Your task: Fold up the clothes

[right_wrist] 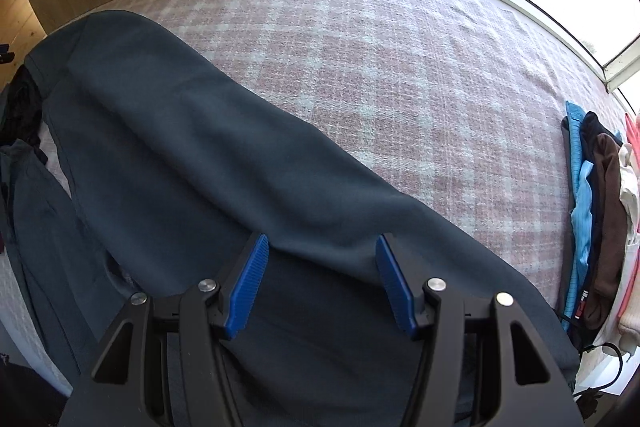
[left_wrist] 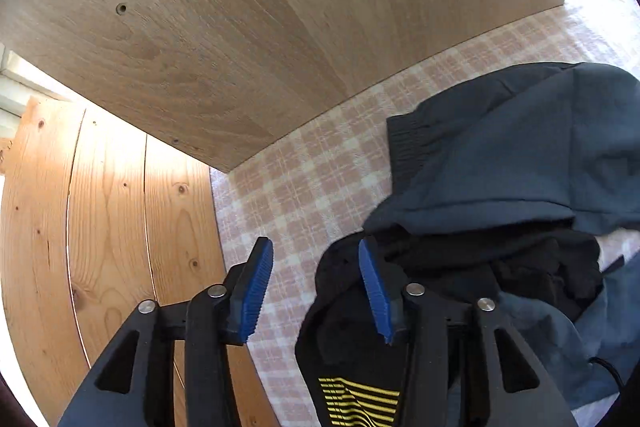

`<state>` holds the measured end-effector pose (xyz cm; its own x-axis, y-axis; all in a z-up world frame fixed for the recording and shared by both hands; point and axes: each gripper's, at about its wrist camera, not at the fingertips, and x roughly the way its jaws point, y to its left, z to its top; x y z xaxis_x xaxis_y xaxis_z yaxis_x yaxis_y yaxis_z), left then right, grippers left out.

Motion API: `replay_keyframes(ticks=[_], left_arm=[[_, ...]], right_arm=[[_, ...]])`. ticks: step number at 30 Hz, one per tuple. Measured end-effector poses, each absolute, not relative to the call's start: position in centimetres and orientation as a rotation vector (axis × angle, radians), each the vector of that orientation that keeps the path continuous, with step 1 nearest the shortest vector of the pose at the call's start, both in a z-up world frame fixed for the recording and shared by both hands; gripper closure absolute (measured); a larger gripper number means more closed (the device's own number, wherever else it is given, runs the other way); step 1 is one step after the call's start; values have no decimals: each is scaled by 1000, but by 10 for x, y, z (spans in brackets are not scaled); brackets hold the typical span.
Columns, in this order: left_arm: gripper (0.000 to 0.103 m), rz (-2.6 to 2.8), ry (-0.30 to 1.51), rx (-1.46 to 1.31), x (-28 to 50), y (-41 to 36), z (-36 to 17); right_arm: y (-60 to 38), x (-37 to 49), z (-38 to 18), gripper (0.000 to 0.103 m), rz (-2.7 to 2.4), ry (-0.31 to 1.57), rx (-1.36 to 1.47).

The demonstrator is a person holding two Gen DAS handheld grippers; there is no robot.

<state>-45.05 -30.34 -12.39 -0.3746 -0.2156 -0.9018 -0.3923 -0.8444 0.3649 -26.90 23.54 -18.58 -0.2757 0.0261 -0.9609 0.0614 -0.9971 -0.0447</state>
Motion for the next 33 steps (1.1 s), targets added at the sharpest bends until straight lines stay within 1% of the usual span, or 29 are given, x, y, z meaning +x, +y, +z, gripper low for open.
replay_keyframes(ticks=[2,3,4,7,11,12,13,14,17,19,20,21,22,23,25,26,27,28,29,30,31,33], left_arm=[[51,2308,716,-1656,-425,-292,-112],[46,2273,676,-1643,-411,-290,-105],[42,2253,672,-1643,-403,-289,-106],[40,2188,676,-1663,-382,-285,-111],[40,2105,715,-1769,-381,-277,-149],[47,2090,722,-1782,-378,-275,-155],[72,2076,727,-1794,-376,-273,-161],[82,2071,713,-1782,-372,-270,-160],[86,2068,724,-1716,-359,-263,-150],[95,2084,711,-1698,-351,-269,-140],[96,2103,692,-1688,-346,-275,-134],[101,2121,673,-1678,-340,-282,-127],[103,2138,648,-1674,-334,-291,-122],[103,2152,626,-1682,-328,-301,-118],[100,2177,590,-1705,-324,-314,-113],[96,2189,572,-1716,-322,-320,-111],[84,2200,554,-1725,-320,-325,-109],[68,2196,543,-1706,-323,-318,-105],[61,2191,533,-1685,-326,-310,-101],[50,2180,546,-1645,-328,-296,-98],[44,2162,563,-1610,-331,-279,-95],[42,2100,570,-1591,-345,-248,-96]], right_arm=[[229,-252,-179,47,-2449,104,1838],[228,-242,-177,47,-2425,108,1818],[227,-233,-176,47,-2402,116,1802],[214,-206,-177,47,-2342,162,1801],[192,-185,-184,47,-2252,125,1805],[187,-180,-185,47,-2241,136,1808],[183,-176,-187,47,-2233,152,1813],[181,-174,-189,47,-2227,167,1818],[183,-162,-191,47,-2228,157,1846],[185,-157,-194,47,-2223,144,1868],[187,-155,-195,47,-2219,135,1880],[188,-153,-197,47,-2216,128,1889],[187,-151,-197,47,-2218,124,1891],[186,-150,-197,48,-2218,113,1887],[180,-150,-195,47,-2206,85,1867],[176,-151,-194,47,-2197,76,1855],[169,-152,-193,47,-2185,83,1841],[163,-153,-191,47,-2178,103,1826],[156,-154,-189,47,-2171,124,1811],[150,-155,-187,47,-2167,144,1796],[146,-155,-184,47,-2165,158,1783],[142,-154,-180,47,-2170,174,1764]])
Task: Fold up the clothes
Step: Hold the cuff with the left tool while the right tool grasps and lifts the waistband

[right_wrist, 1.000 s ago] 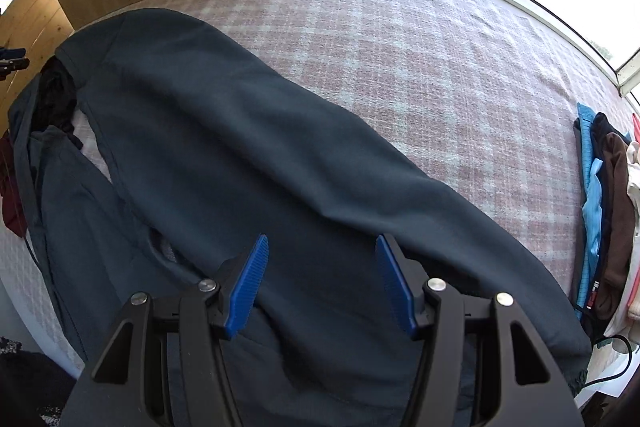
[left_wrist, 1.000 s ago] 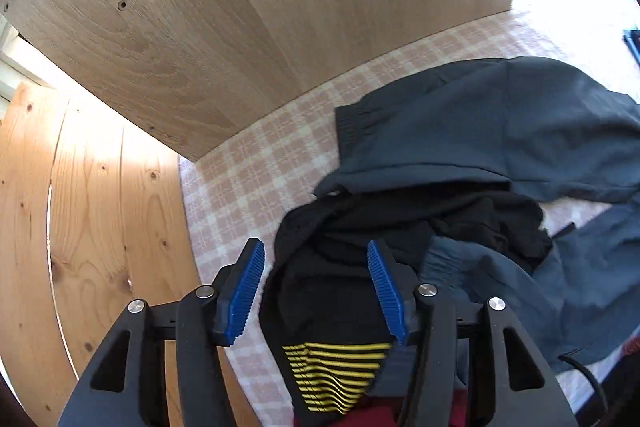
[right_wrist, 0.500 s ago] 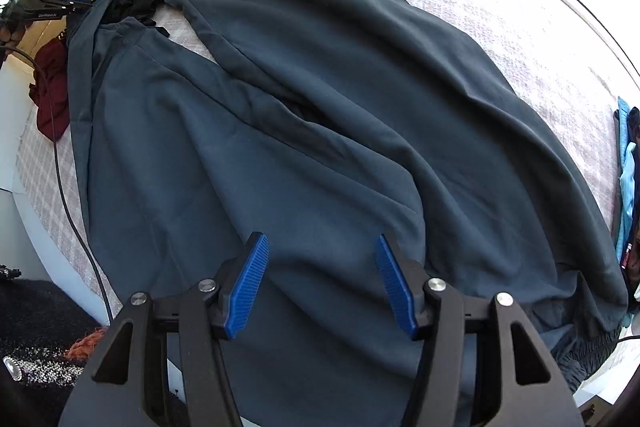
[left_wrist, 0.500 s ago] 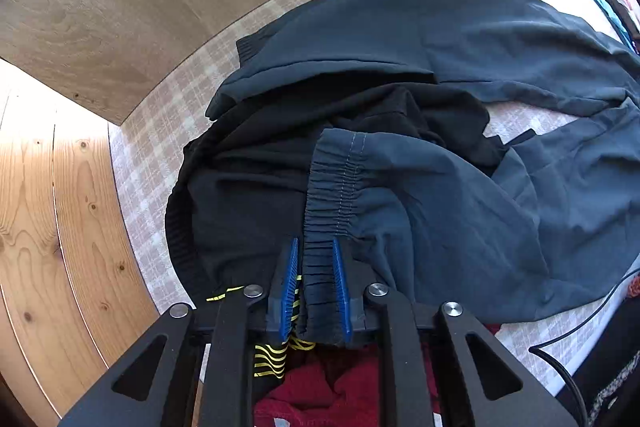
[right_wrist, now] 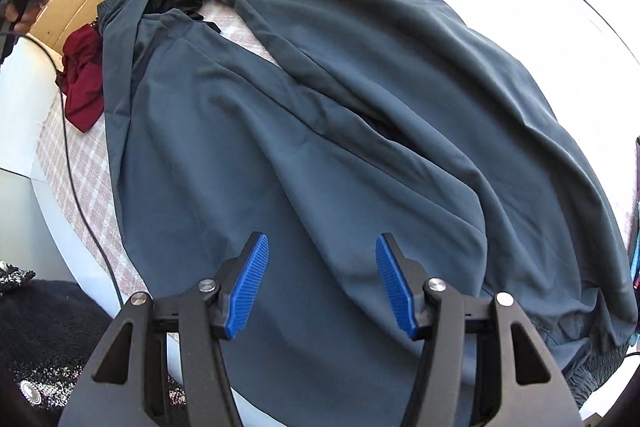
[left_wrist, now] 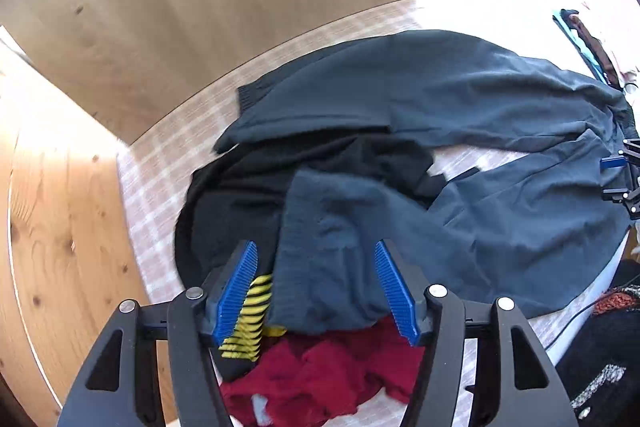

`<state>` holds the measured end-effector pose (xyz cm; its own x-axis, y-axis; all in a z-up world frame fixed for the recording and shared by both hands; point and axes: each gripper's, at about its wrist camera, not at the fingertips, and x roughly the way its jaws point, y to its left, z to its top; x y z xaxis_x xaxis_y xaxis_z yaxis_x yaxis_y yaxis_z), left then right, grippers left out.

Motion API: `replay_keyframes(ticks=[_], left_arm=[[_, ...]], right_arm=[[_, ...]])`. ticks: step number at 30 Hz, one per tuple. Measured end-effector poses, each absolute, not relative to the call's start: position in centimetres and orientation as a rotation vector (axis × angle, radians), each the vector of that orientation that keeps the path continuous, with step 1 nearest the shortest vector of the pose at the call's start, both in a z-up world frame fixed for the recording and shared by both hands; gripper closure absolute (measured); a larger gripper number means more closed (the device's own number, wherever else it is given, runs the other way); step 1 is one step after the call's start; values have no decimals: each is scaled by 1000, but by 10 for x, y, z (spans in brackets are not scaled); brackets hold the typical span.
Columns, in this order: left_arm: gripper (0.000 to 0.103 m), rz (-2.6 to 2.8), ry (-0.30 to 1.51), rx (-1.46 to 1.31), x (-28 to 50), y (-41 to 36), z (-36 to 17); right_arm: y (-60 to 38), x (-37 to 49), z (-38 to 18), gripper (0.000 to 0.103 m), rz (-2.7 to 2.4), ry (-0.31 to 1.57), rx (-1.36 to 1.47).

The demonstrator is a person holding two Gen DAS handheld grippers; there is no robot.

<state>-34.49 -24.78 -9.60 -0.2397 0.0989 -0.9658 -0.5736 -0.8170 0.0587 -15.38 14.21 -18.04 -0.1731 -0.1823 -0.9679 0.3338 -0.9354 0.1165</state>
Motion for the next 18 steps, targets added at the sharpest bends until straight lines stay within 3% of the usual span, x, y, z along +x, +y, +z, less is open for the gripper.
replay_keyframes(ticks=[5,8,9,10,11,18], left_arm=[[39,2017,586,-1918,-390,-197,-138],[40,2016,771,-1971,-395,-185,-162],[52,2011,761,-1978,-394,-189,-165],[79,2006,751,-1984,-393,-193,-168],[92,2001,737,-1989,-391,-197,-170],[100,2151,463,-1814,-349,-242,-105]], right_arm=[[147,-150,-176,47,-2223,181,1743],[154,-146,-175,47,-2237,152,1736],[157,-143,-175,47,-2241,148,1736],[159,-141,-175,47,-2245,145,1737],[162,-139,-176,47,-2248,142,1737],[189,-143,-183,47,-2266,104,1757]])
